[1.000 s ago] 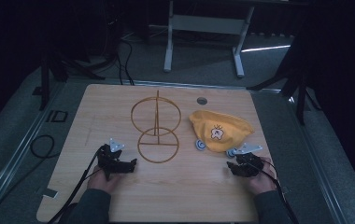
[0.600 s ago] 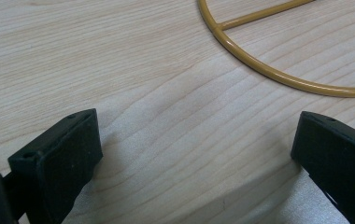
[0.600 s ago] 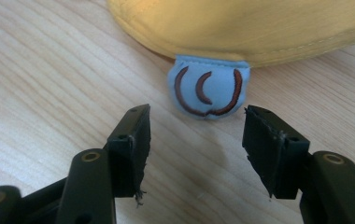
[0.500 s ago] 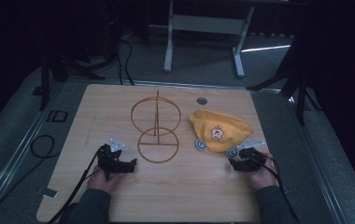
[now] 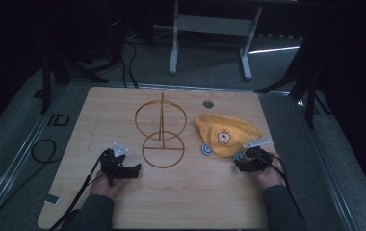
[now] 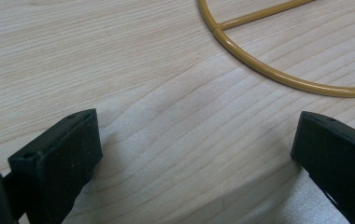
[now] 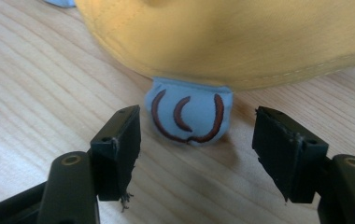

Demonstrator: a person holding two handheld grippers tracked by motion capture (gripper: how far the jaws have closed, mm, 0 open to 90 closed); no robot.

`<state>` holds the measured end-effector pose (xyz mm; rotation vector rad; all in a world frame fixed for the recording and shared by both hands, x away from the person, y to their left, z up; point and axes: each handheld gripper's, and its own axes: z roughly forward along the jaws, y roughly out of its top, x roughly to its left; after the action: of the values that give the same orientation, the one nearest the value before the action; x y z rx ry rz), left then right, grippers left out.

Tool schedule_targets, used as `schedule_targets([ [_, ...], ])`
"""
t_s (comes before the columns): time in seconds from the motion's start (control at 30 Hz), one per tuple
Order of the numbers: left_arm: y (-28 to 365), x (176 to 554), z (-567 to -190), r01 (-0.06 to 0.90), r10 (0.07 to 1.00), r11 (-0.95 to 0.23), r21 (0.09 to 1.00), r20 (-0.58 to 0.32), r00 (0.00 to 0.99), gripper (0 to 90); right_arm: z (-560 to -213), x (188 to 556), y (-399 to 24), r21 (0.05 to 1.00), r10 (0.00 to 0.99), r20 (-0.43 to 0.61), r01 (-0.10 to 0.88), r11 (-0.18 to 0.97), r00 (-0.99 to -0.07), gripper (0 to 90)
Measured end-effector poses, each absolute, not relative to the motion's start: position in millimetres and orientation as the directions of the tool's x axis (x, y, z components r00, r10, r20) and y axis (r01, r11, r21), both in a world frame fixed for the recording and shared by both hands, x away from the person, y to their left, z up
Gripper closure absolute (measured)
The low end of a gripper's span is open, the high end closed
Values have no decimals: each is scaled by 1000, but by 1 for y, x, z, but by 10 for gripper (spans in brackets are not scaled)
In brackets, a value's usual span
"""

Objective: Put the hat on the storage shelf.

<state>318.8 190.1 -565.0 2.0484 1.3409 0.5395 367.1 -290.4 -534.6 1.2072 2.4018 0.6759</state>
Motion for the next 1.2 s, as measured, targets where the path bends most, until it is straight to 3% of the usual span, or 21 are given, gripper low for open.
schedule_targets([
  [0.4, 190, 319, -565, 661, 917, -289, 692, 0, 400, 18, -541, 379, -293, 579, 807, 8, 661, 478, -591, 362],
  [0.77, 190, 319, -565, 661, 917, -288, 692, 0, 400, 19, -540, 368, -285, 596, 750, 26, 613, 519, -661, 632],
  [0.9, 190, 319, -565, 661, 917, -287, 694, -1, 399, 18, -536, 364, -282, 611, 739, 26, 596, 521, -673, 750],
  [0.93, 190, 319, -565, 661, 917, -287, 693, -1, 399, 19, -535, 363, -282, 615, 733, 35, 593, 520, -679, 821],
  [1.2, 190, 319, -565, 661, 916, -289, 692, 1, 400, 18, -520, 358, -278, 662, 712, 39, 551, 507, -701, 831],
])
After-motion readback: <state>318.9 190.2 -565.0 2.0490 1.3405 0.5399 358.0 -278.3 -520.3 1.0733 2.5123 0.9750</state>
